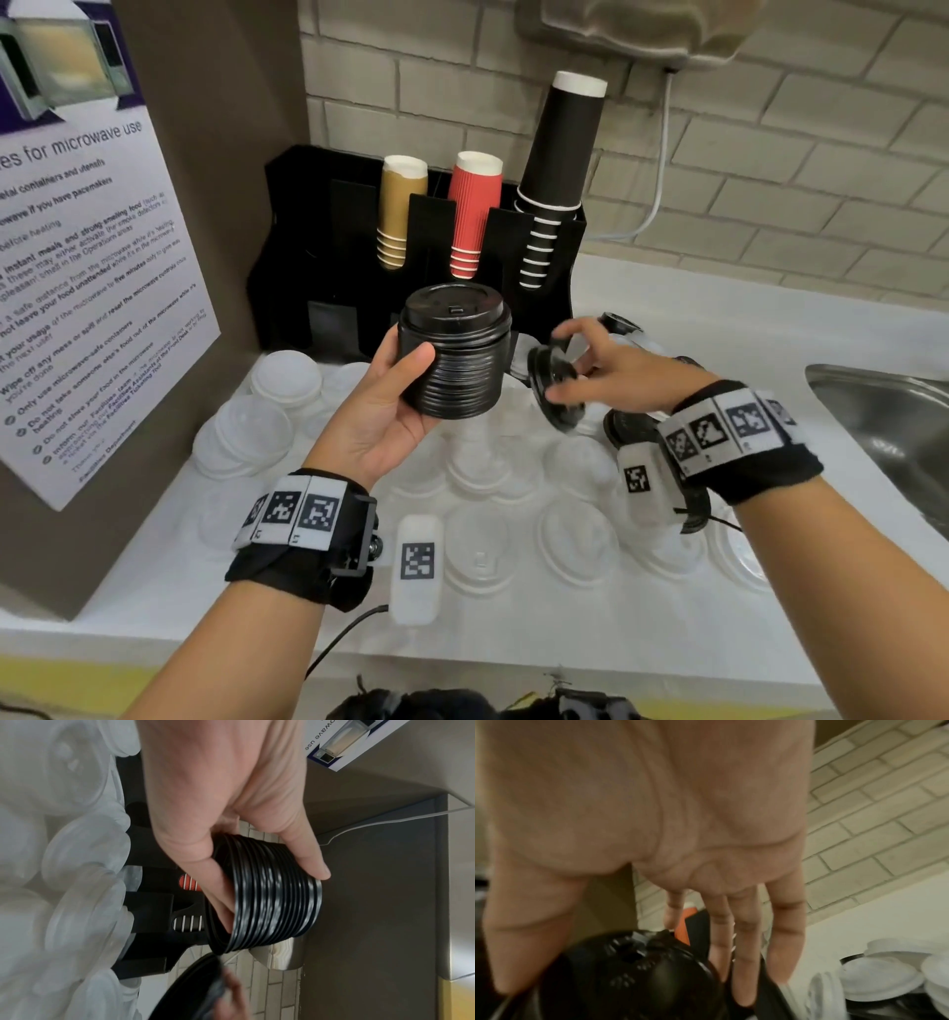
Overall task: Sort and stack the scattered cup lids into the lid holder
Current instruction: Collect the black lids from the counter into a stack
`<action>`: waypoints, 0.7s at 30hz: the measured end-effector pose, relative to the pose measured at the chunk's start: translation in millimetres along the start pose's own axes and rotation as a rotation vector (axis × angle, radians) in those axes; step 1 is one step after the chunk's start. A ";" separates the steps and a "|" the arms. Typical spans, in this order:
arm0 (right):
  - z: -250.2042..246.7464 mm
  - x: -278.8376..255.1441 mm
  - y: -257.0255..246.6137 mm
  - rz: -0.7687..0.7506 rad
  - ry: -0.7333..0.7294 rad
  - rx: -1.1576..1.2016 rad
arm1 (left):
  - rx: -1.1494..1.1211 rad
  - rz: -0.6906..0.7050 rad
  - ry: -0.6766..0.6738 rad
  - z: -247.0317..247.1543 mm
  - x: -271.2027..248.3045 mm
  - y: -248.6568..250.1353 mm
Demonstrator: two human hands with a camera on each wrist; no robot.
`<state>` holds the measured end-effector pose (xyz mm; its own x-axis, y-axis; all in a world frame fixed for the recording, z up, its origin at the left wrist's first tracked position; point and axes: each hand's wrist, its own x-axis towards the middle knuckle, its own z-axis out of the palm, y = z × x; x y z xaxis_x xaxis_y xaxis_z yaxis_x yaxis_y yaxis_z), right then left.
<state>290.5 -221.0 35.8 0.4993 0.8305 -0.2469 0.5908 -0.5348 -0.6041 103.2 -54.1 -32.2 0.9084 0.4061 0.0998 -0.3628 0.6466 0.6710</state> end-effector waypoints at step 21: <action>2.4 -18.0 -55.7 -0.429 0.040 0.189 | 0.161 -0.175 -0.075 10.1 -4.1 -12.3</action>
<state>247.1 -205.8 72.1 0.2616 0.9617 0.0822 0.6250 -0.1039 -0.7737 106.1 -70.3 -33.4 0.9695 0.2441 0.0224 -0.1665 0.5890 0.7908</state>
